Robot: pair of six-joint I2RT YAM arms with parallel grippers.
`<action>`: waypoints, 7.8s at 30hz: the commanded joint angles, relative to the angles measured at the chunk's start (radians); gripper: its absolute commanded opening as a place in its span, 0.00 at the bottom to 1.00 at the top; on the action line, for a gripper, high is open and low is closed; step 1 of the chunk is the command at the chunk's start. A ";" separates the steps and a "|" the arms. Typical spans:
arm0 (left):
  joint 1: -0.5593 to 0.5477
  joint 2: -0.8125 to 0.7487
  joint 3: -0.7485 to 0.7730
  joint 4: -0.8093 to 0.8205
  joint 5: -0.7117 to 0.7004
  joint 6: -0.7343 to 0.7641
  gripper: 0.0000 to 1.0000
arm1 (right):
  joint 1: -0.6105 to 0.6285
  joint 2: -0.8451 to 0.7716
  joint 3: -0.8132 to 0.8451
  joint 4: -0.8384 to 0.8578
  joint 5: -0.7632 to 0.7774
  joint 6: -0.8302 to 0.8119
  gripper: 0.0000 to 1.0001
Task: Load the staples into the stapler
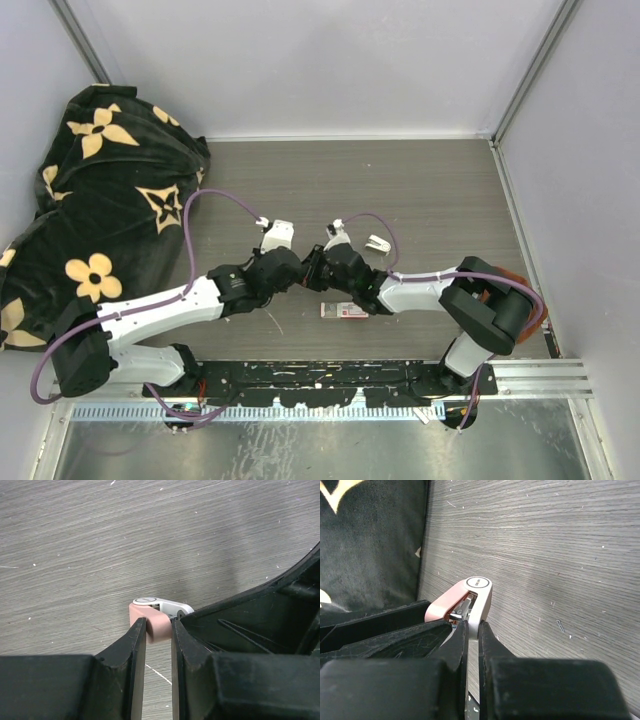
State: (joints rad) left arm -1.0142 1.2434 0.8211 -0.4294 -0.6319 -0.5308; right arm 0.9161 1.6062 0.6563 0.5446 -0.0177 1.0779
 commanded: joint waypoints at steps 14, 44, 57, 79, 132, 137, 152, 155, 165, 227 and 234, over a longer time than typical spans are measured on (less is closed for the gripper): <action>0.160 -0.181 -0.090 0.118 0.253 -0.032 0.00 | -0.007 -0.073 -0.138 -0.064 0.105 -0.055 0.01; 0.462 -0.276 -0.280 0.232 0.589 -0.043 0.68 | -0.186 0.071 -0.208 0.118 -0.174 -0.153 0.06; 0.463 -0.163 -0.231 0.313 0.640 -0.035 0.86 | -0.246 0.101 -0.208 0.136 -0.205 -0.154 0.29; 0.473 -0.284 -0.175 0.296 0.653 -0.024 0.97 | -0.381 -0.470 -0.200 -0.332 -0.051 -0.536 0.67; 0.449 -0.248 -0.063 0.239 0.837 0.067 0.91 | -0.409 -0.224 0.100 -0.554 0.017 -0.693 0.76; 0.283 -0.018 0.060 0.325 0.677 0.200 0.89 | -0.486 -0.347 0.021 -0.550 0.029 -0.636 0.77; 0.186 0.582 0.362 0.533 0.674 0.399 0.88 | -0.574 -0.696 -0.111 -0.682 0.160 -0.639 0.80; 0.186 0.655 0.418 0.520 0.671 0.426 0.83 | -0.574 -0.704 -0.121 -0.681 0.162 -0.632 0.80; 0.150 0.757 0.465 0.480 0.602 0.483 0.55 | -0.581 -0.733 -0.141 -0.680 0.180 -0.626 0.80; 0.367 -0.264 -0.285 0.424 1.687 -0.243 0.00 | -0.194 -0.452 -0.324 0.232 -0.795 -0.119 0.85; 0.353 -0.265 -0.267 0.434 1.697 -0.244 0.00 | -0.147 -0.415 -0.287 0.261 -0.819 -0.075 0.74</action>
State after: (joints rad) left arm -0.6537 0.9916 0.5156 -0.0593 1.0195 -0.7658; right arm 0.7475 1.1839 0.3202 0.6949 -0.8066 0.9588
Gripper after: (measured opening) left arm 0.338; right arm 0.788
